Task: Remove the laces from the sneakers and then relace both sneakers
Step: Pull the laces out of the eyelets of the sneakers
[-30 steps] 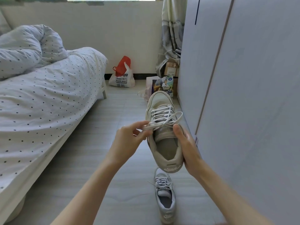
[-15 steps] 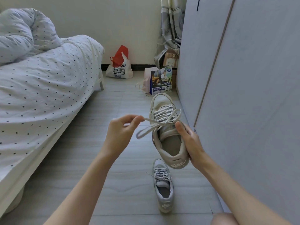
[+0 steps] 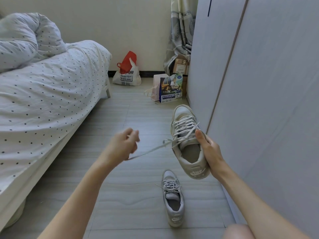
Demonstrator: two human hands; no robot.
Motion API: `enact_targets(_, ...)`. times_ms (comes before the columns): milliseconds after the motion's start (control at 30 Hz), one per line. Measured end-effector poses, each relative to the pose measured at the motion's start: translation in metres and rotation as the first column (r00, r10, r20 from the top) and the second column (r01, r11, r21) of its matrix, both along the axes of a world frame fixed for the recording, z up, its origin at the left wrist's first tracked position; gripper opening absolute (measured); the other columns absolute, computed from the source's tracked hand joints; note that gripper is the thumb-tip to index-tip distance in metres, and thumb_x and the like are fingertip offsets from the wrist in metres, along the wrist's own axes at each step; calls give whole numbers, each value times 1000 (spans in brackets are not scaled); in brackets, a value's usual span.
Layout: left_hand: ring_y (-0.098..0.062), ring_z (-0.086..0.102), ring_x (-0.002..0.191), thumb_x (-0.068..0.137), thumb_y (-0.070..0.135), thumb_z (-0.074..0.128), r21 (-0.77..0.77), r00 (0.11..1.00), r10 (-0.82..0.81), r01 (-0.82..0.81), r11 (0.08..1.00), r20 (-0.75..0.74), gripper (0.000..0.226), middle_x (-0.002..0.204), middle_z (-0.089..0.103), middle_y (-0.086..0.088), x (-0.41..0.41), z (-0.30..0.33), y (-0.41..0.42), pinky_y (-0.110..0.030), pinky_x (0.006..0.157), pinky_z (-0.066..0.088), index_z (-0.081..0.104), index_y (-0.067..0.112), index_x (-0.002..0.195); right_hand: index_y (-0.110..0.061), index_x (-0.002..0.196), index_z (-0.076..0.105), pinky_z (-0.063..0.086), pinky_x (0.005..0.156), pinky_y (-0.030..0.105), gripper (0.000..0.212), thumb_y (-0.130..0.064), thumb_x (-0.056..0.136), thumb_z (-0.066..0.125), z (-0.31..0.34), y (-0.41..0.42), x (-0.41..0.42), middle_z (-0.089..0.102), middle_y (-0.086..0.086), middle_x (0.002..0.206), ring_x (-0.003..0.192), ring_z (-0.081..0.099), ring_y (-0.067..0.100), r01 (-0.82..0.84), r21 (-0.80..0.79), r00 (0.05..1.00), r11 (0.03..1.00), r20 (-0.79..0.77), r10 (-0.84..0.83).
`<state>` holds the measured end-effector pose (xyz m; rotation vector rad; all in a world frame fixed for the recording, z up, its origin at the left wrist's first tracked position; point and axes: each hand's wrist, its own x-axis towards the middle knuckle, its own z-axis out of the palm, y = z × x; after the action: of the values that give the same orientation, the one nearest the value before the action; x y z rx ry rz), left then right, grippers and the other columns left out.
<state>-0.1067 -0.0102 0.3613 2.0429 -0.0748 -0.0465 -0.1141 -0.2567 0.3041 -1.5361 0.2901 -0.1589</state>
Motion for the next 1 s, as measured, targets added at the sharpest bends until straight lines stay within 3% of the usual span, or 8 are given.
enact_targets(100,-3,50,59,97,29,43,485,963,-251,265,834,-93,25,74,59,5,-3,-15,-2,-14,53,39,65,17,93,-23,126,59,42,104,43,87,-76,56,60,1,-3,-2,65,-1,119,115,57,17,4,-59,1000,998,5,-4)
enact_targets(200,-4,55,83,96,34,47,552,951,-307,267,790,-20,24,103,57,8,-5,-26,-12,-18,76,40,64,26,112,-25,126,59,43,104,40,83,-74,59,59,3,-1,-5,65,-4,117,113,58,14,-28,-120,999,992,30,32)
enact_targets(400,-4,46,96,79,55,56,355,872,-297,155,922,390,44,105,50,10,-4,-22,-34,-14,83,40,63,30,113,-29,103,68,54,80,26,54,-66,65,59,14,16,-11,73,-6,94,92,68,11,-180,-102,976,978,105,191)
enact_targets(567,-9,45,91,81,29,70,289,796,-240,85,953,556,15,91,52,7,-5,-19,-52,-6,75,33,71,18,90,-26,103,67,51,69,20,49,-62,71,56,17,27,-10,71,-10,87,82,67,5,-228,-118,959,967,145,243)
enact_targets(667,-8,58,81,87,21,63,-39,874,-120,157,987,471,8,80,64,13,-3,-11,-50,-13,70,41,68,24,81,-25,110,66,53,81,27,58,-64,68,57,14,27,-7,72,-10,94,91,67,7,-210,-112,966,971,131,224)
enact_targets(833,-16,63,66,99,17,41,-477,956,-9,155,865,295,25,67,66,3,-1,1,-36,-24,63,52,57,15,80,-32,111,64,47,98,34,66,-72,59,58,3,16,0,68,-11,108,105,61,8,-107,-141,991,984,60,117)
enact_targets(900,-12,59,58,100,14,36,-535,966,50,97,839,252,27,61,62,5,-1,3,-32,-22,59,50,52,11,79,-27,120,61,45,100,33,78,-74,57,58,-1,10,3,66,-8,115,109,58,9,-50,-155,998,987,19,53)
enact_targets(1000,-11,54,58,98,14,42,-340,947,120,-12,940,299,23,63,59,5,-2,3,-27,-30,62,49,54,14,78,-24,120,63,44,102,38,83,-75,56,58,-4,2,4,67,-4,113,110,58,14,46,-150,998,988,-24,-50)
